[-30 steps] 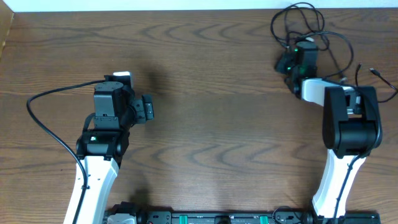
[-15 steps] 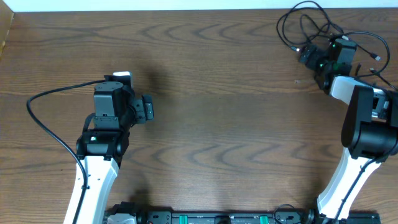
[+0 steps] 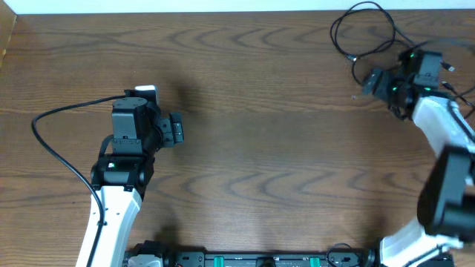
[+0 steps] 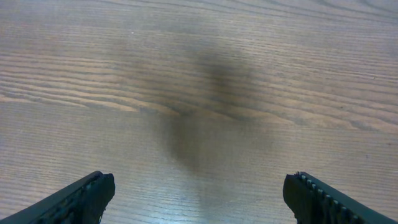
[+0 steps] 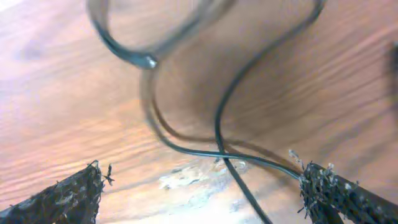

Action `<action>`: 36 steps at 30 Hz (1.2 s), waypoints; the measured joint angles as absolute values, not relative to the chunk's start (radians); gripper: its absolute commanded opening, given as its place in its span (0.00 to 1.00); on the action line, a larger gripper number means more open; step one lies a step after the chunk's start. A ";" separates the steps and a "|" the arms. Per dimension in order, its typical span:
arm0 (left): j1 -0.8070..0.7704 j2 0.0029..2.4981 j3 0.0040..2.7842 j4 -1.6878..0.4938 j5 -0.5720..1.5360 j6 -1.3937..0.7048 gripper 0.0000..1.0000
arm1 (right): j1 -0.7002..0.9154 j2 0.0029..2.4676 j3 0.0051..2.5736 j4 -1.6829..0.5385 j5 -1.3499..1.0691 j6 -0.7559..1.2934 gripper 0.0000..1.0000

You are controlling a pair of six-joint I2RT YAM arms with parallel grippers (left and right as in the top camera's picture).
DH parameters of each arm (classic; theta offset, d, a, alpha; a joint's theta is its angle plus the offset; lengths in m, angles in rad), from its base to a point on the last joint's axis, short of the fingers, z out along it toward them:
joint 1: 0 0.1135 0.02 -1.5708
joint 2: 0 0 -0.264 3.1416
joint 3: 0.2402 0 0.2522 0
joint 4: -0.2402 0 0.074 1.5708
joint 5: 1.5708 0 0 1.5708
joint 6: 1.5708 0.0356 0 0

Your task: Untangle cables

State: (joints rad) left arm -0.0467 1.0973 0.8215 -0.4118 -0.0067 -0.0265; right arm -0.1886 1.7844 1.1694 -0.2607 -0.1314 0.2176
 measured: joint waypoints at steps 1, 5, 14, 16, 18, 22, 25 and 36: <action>-0.047 1.097 0.822 -0.411 -0.007 -0.027 0.92 | -0.189 1.740 1.169 -0.281 -0.131 0.217 0.99; -0.047 1.097 0.822 -0.411 -0.007 -0.027 0.92 | -0.188 1.573 1.169 -0.337 -0.130 0.216 0.99; -0.047 1.097 0.822 -0.411 -0.007 -0.027 0.92 | -0.188 1.448 1.169 -0.353 -0.129 0.216 0.99; -0.047 1.097 0.822 -0.411 -0.007 -0.027 0.92 | -0.188 1.449 1.169 -0.360 -0.128 0.216 0.99; -0.047 1.097 0.822 -0.411 -0.007 -0.027 0.92 | -0.188 1.449 1.169 -0.361 -0.127 0.216 0.99; -0.047 1.097 0.822 -0.411 -0.007 -0.027 0.92 | -0.188 1.449 1.169 -0.374 -0.126 0.216 0.99; -0.047 1.097 0.822 -0.411 -0.007 -0.027 0.92 | -0.188 1.449 1.169 -0.397 -0.126 0.216 0.99; -0.047 1.097 0.822 -0.411 -0.007 -0.027 0.92 | -0.188 1.449 1.169 -0.486 -0.123 0.216 0.99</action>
State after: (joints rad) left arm -0.0467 1.0973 0.8215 -0.4114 -0.0067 -0.0265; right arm -0.1883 1.4487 1.1694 -0.4858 -0.1230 0.2161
